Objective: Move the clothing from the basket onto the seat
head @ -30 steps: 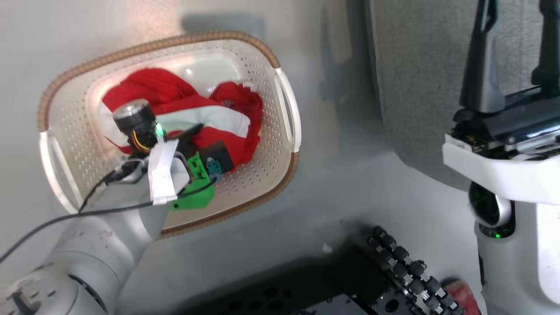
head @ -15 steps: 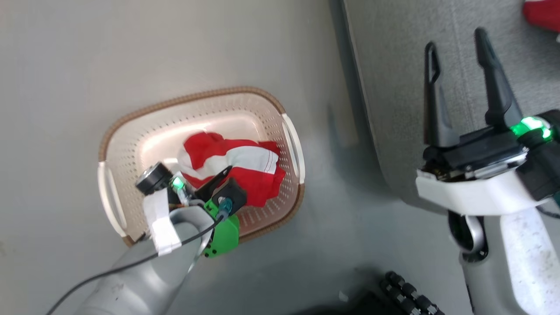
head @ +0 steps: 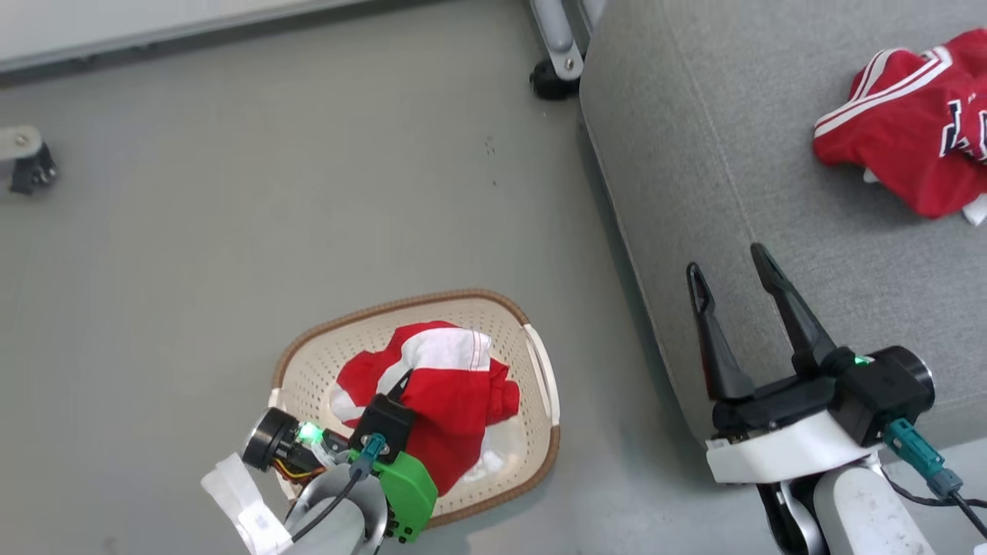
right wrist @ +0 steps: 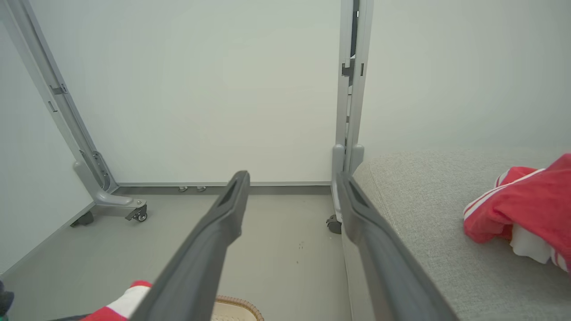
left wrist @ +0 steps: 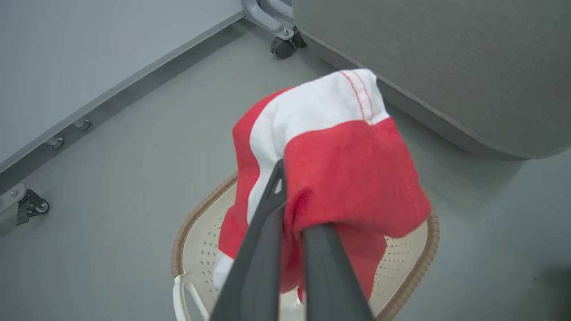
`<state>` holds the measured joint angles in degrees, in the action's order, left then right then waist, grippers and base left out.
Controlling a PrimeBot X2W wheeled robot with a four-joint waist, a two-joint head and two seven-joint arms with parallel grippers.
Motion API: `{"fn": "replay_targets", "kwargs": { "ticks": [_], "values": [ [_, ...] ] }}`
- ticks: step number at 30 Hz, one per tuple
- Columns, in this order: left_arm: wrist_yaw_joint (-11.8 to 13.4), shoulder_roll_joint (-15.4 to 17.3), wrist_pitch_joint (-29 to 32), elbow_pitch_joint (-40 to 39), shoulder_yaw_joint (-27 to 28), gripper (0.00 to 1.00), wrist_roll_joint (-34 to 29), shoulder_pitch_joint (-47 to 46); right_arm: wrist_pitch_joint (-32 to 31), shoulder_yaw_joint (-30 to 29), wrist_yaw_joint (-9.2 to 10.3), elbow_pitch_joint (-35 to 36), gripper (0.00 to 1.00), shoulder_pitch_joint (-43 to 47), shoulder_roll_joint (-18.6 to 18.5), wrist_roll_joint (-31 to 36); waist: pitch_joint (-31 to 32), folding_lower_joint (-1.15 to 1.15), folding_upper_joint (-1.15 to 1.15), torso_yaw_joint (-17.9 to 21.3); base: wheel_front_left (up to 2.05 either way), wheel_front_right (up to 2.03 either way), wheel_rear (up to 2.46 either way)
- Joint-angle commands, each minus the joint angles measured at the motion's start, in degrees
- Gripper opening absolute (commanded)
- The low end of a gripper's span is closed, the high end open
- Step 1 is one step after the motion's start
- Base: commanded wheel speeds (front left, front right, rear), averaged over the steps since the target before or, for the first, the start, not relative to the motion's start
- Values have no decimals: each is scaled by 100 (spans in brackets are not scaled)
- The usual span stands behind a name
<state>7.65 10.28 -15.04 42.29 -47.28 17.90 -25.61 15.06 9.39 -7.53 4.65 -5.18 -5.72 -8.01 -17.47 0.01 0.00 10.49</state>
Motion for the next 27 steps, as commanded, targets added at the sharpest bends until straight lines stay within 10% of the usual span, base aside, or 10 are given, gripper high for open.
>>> {"fn": "replay_targets", "kwargs": {
  "ticks": [1, 27],
  "values": [
    [56, 39, -20, -153, 88, 0, 39, 210, 17, 0, 8, -49, 100, 189, -27, -50, 1188, -1, 0, -218, 0, 0, 0],
    [20, 84, -20, -2179, 964, 0, -297, 809, 17, 635, 7, -376, 100, 820, -229, -294, 2006, -1, 0, -454, 0, 0, 0]
  ]
}}
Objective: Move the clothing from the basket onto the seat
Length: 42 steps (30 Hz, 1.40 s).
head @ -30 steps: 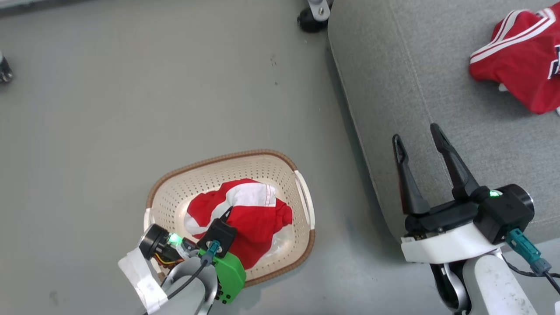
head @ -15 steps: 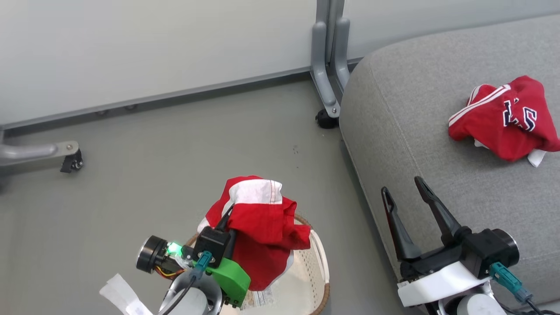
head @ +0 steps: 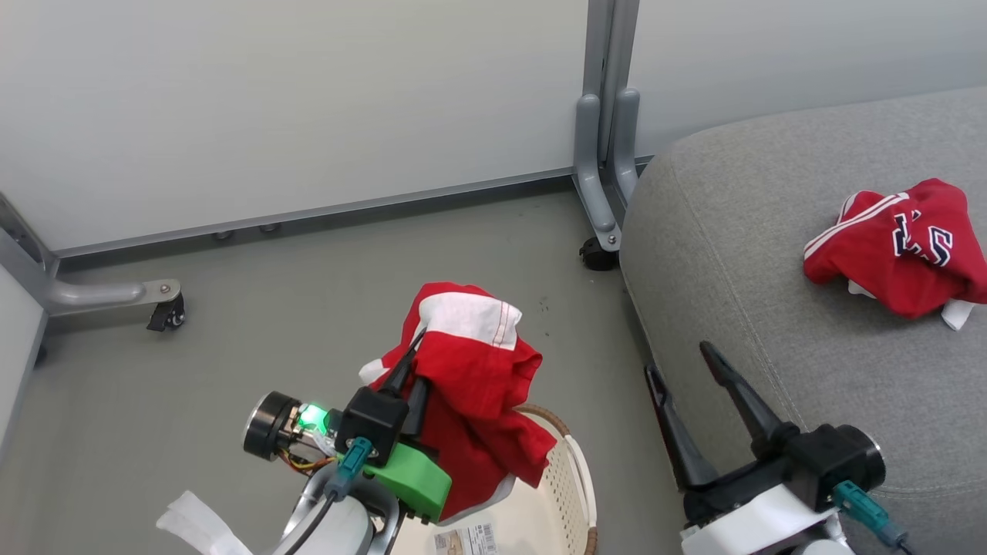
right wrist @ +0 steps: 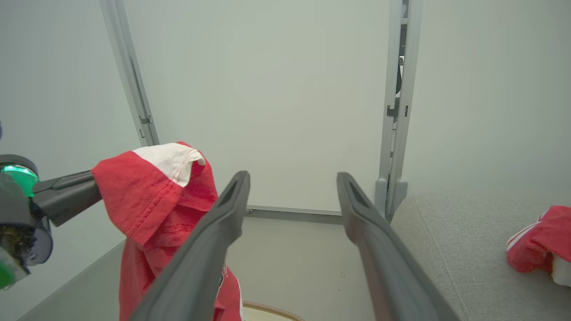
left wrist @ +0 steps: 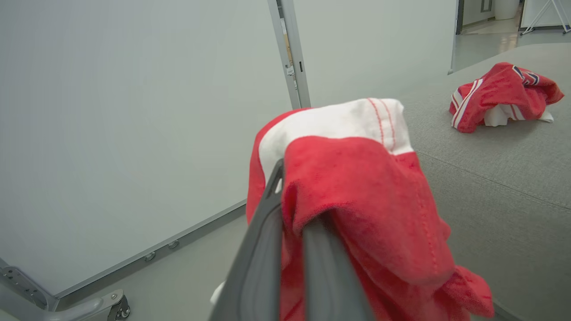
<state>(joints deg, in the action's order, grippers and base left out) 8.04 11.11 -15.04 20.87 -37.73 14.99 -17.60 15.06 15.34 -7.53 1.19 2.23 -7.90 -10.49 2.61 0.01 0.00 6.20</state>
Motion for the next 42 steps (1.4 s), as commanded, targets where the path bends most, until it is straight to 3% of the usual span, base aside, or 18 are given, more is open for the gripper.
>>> {"fn": "replay_targets", "kwargs": {
  "ticks": [1, 12, 24, 25, 26, 41, 42],
  "values": [
    [-44, -7, -20, -90, 1, 0, -10, -20, 17, 146, 8, -75, 100, 73, -52, -76, -4, -1, 0, -43, 0, 0, 0],
    [-323, -238, 159, -686, -277, 0, -84, -531, 17, 1306, 8, -536, 100, -447, -280, -465, -77, -1, 0, -269, 0, 0, 0],
    [-636, -590, 549, -1241, -813, 0, -61, -933, 17, 1401, 8, -1251, 100, -938, 1, -277, -229, -1, 0, -436, 0, 0, 0],
    [-637, -607, 548, -1246, -832, 0, -12, -914, 17, 1422, 8, -1226, 19, -971, 3, -269, -243, -1, 0, -442, 0, 0, 0],
    [-638, -605, 556, -1227, -837, 0, 11, -900, 17, 1467, 8, -1222, 0, -975, 3, -285, -254, -1, 0, -446, 0, 0, 0],
    [-499, -414, 405, -676, -754, 0, 118, -737, 17, 1134, 8, -1020, 0, -691, 37, -269, -393, -1, 0, -483, 0, 0, 0],
    [-497, -400, 417, -666, -758, 4, 116, -736, 17, 1113, 8, -1017, 0, -677, 45, -280, -399, -1, 0, -484, 0, 0, 0]
  ]
}}
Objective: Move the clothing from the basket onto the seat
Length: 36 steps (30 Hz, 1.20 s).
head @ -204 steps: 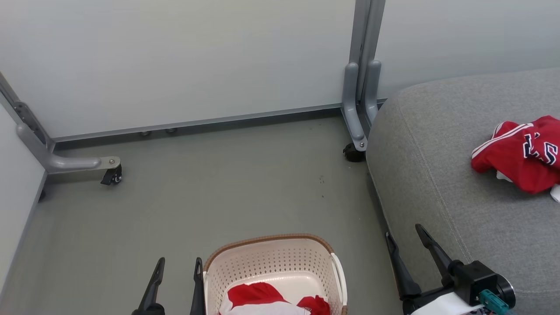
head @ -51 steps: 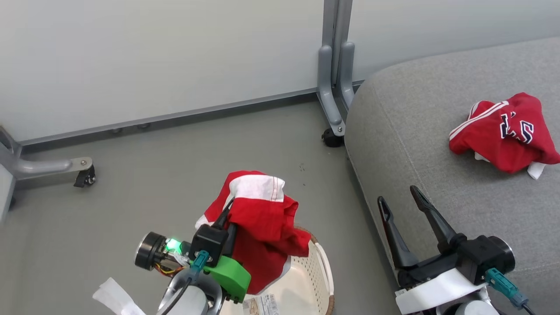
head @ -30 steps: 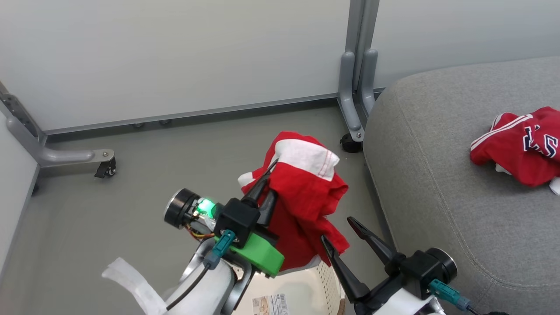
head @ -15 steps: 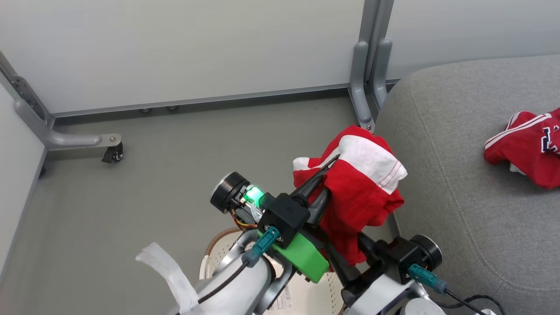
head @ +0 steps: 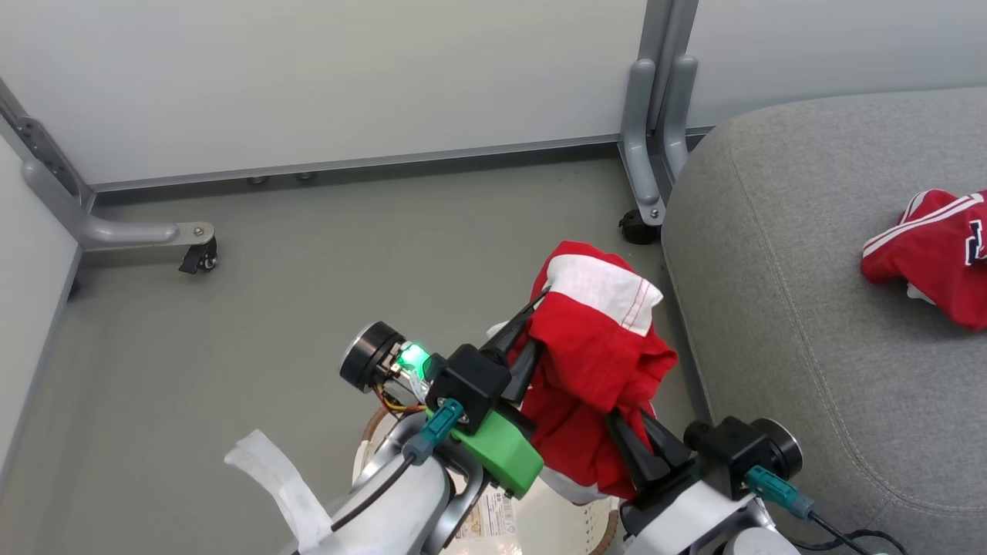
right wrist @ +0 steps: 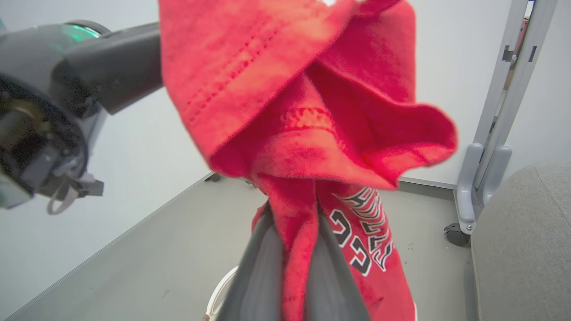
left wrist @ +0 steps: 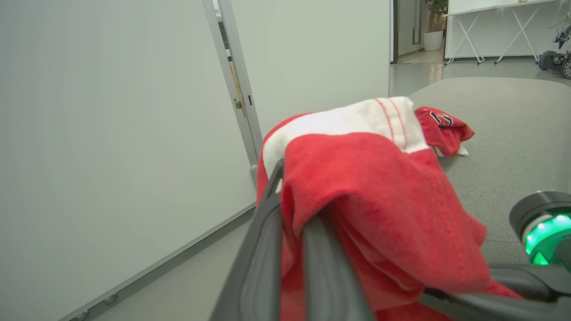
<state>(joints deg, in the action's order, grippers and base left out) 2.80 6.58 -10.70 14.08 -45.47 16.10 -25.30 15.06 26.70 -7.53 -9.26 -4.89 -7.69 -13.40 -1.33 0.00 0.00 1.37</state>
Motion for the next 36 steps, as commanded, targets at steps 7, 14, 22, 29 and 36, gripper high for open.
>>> {"fn": "replay_targets", "kwargs": {
  "ticks": [7, 14, 22, 29, 36],
  "values": [
    [182, 105, -84, 5, 52, 100, -88, -42, 17, -162, 8, 61, 0, 84, 11, -6, -47, 0, 0, -20, 0, 0, 0],
    [229, 136, -102, -1, 59, 100, -84, -101, 17, -230, 8, 66, 0, 74, -16, 6, -62, 0, 0, -30, 0, 0, 0],
    [267, 155, -127, 51, 22, 100, -23, -22, 17, -208, 7, 34, 0, 124, -30, -2, -8, 0, 0, -11, 0, 0, 0],
    [291, 181, -121, 73, -12, 100, 27, 49, 17, -193, 7, 37, 0, 125, -35, -34, 30, 0, 0, 6, 0, 0, 0],
    [308, 224, -83, 102, -38, 100, 57, 87, 17, -210, 7, 84, 0, 99, -37, -10, 26, 0, 0, 39, 0, 0, 0]
  ]
}}
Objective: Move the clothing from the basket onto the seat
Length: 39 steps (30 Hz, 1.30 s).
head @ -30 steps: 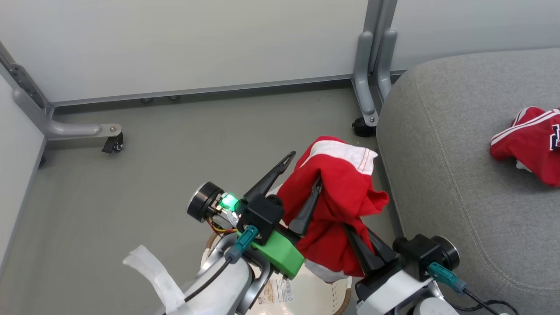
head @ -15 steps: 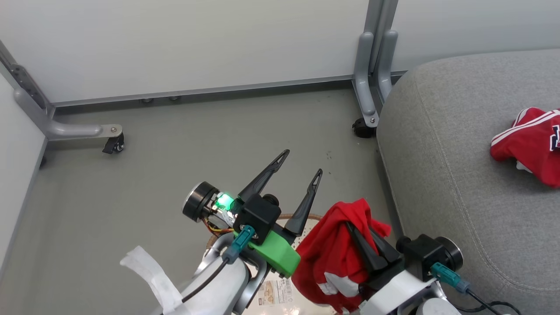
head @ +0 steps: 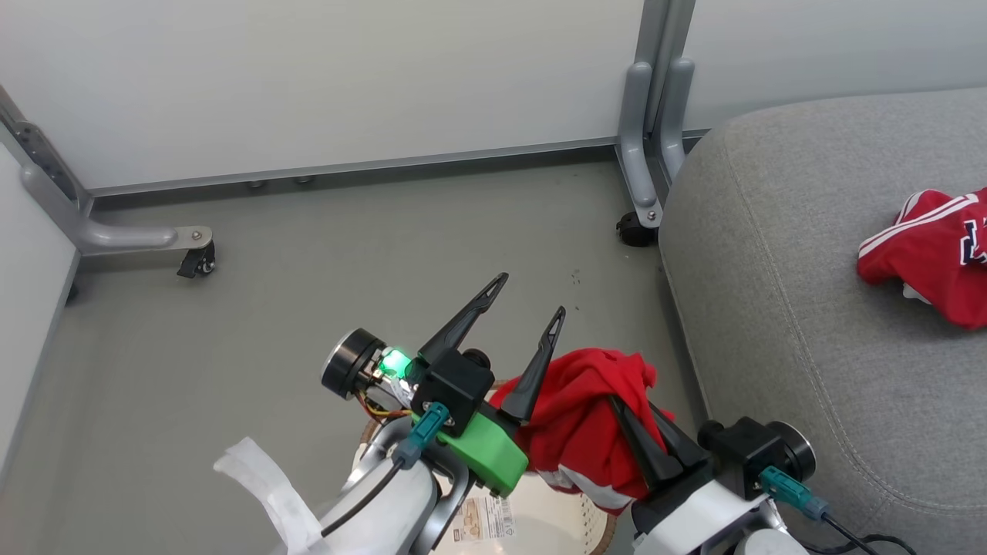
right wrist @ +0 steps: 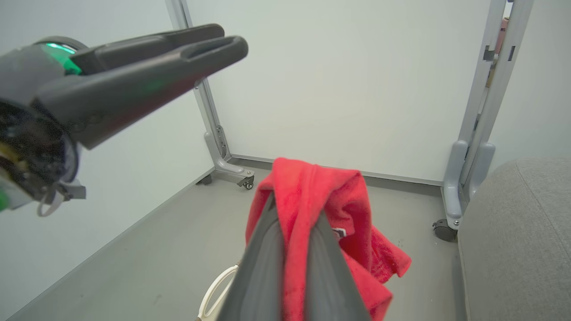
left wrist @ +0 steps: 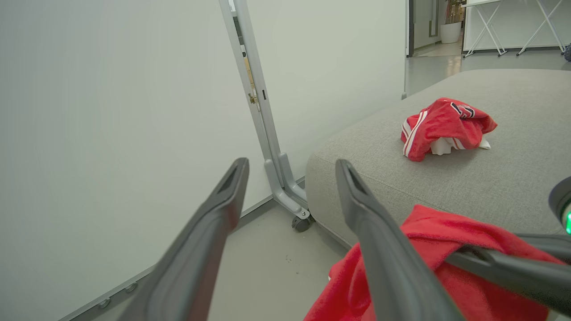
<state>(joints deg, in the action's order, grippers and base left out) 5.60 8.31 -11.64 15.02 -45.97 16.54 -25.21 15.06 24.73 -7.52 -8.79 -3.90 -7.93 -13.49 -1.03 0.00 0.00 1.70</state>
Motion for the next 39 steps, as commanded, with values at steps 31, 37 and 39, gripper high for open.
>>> {"fn": "replay_targets", "kwargs": {
  "ticks": [31, 37, 39],
  "values": [
    [213, 580, -95, 24, 182, 100, 78, 75, 17, -1198, 6, 992, 0, -208, 158, 390, -968, 0, 0, 2013, 0, 0, 0],
    [172, 657, -104, 58, 160, 100, 117, 75, 17, -1392, 6, 1084, 0, -80, 285, 424, -1116, 0, 0, 2454, 0, 0, 0],
    [177, 669, -101, 70, 152, 100, 125, 63, 18, -1435, 6, 1101, 0, -41, 301, 418, -1148, 0, 0, 2570, 0, 0, 0]
  ]
}}
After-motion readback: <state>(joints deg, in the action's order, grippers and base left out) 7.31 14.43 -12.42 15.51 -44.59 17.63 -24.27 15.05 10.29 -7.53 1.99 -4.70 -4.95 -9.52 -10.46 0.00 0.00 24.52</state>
